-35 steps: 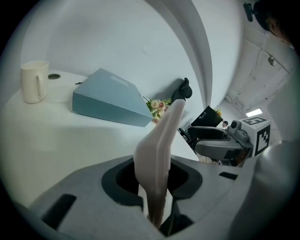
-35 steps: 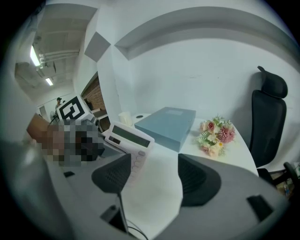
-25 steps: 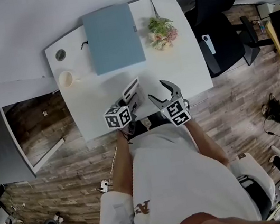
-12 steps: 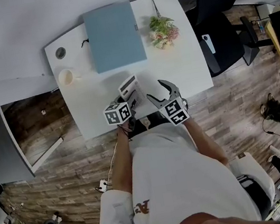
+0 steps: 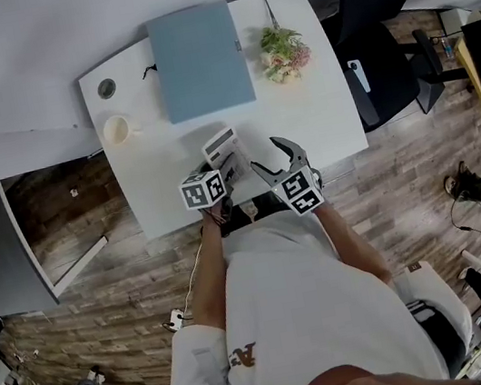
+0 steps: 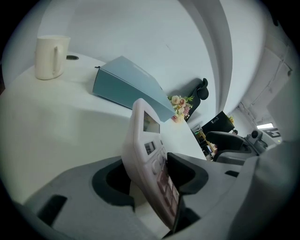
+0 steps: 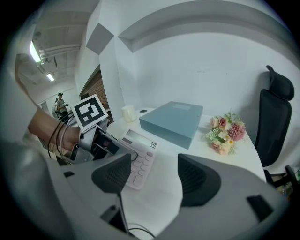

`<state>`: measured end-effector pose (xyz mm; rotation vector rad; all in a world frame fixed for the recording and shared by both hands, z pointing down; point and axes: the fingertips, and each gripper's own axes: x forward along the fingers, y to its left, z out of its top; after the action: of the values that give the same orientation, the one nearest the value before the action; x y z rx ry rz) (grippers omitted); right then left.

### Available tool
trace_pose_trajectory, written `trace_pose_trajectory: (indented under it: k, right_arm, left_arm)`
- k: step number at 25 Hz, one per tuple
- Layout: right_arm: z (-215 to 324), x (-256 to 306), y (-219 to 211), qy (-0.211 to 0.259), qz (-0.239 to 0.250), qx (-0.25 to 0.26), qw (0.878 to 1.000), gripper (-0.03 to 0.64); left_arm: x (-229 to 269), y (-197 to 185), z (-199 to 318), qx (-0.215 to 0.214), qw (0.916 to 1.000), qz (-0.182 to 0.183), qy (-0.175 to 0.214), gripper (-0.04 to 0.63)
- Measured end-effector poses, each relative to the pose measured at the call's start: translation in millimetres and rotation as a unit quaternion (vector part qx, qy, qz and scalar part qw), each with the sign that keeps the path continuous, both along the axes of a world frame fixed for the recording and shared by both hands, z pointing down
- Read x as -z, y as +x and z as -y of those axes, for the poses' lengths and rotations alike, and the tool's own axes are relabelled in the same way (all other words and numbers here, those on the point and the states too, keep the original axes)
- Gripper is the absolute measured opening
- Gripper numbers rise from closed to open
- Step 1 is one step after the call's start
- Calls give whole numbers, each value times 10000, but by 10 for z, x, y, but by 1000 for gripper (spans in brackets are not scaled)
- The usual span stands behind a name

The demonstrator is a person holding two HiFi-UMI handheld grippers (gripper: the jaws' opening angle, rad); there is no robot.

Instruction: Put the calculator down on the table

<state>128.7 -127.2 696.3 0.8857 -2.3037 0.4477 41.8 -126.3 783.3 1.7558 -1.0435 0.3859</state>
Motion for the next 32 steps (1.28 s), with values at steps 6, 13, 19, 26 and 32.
trace_pose_trajectory:
  k: [6, 13, 19, 26, 32]
  right_arm:
    - [-2, 6, -42, 44, -86, 26, 9999, 304]
    - [-6, -20, -105, 44, -178, 40, 9998, 304]
    - [-17, -44, -123, 22, -251, 83, 9996, 304]
    - [-30, -67, -160, -1, -309, 163, 9994, 304]
    - [-6, -51, -194, 30, -264, 160, 9995, 304]
  left_arm:
    - [-58, -93, -25, -77, 9996, 264, -10, 276]
    - [-75, -130, -15, -138, 9992, 388, 21, 285]
    - [-87, -153, -17, -146, 9983, 566, 84, 306]
    - [-92, -203, -33, -237, 9961, 837, 165, 336]
    - [-94, -227, -26, -287, 9944, 991, 219, 350]
